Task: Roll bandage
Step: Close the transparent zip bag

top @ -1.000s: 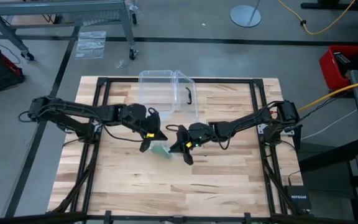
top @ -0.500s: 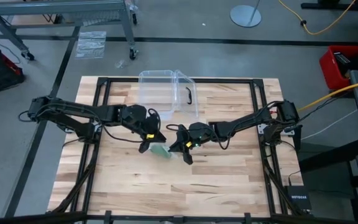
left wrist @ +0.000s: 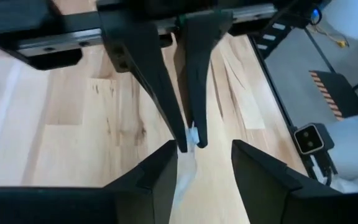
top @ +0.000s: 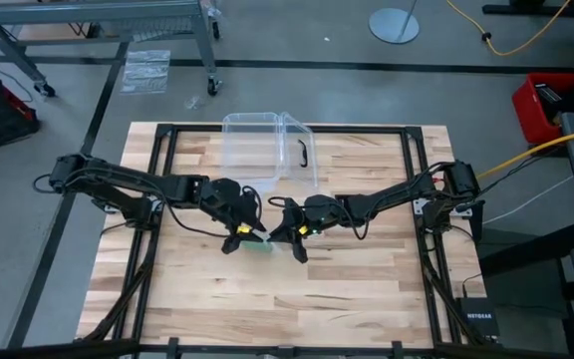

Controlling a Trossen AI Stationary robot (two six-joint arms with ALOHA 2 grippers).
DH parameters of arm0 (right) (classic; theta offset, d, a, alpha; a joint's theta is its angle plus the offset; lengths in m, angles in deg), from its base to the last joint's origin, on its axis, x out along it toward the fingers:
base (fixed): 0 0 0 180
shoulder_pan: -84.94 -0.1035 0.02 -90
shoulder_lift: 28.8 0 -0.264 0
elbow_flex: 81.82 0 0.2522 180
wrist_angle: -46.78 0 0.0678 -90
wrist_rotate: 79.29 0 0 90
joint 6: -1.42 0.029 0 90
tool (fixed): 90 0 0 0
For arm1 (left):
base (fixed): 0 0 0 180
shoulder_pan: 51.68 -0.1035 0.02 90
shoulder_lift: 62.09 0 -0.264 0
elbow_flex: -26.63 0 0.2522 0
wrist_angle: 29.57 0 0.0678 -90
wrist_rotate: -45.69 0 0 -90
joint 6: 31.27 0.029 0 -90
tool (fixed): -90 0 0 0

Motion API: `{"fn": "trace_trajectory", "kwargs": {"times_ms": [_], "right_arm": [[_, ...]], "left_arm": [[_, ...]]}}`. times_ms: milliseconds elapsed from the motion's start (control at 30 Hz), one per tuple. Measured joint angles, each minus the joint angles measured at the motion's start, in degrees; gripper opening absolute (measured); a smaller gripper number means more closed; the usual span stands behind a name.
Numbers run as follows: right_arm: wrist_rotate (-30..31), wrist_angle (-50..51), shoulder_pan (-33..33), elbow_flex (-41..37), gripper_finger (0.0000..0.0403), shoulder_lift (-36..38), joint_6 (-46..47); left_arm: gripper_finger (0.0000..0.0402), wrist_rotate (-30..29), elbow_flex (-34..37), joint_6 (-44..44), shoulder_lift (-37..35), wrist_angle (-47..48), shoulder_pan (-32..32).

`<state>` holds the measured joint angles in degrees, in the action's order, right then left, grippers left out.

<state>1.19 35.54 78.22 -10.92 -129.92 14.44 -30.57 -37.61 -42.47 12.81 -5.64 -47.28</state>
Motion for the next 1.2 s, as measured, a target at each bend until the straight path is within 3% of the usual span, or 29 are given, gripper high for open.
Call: {"fn": "trace_trajectory", "kwargs": {"times_ms": [300,567,833,1200], "right_arm": [[0.0,-1.1,0.0,0.0,0.0019,0.0,0.0],[-0.1,-2.0,0.0,0.0,0.0019,0.0,0.0],[-0.1,-2.2,0.0,0.0,0.0024,0.0,0.0],[1.4,-4.8,0.0,0.0,0.0094,0.0,0.1]], "left_arm": [[0.0120,0.0,0.0,4.4,0.2,-0.1,0.3],[0.0008,0.0,0.0,8.7,0.2,0.0,0.3],[0.0002,-1.0,0.0,8.7,0.2,0.0,0.2],[0.0000,-1.3,0.0,9.9,0.2,3.2,-0.6]]}}
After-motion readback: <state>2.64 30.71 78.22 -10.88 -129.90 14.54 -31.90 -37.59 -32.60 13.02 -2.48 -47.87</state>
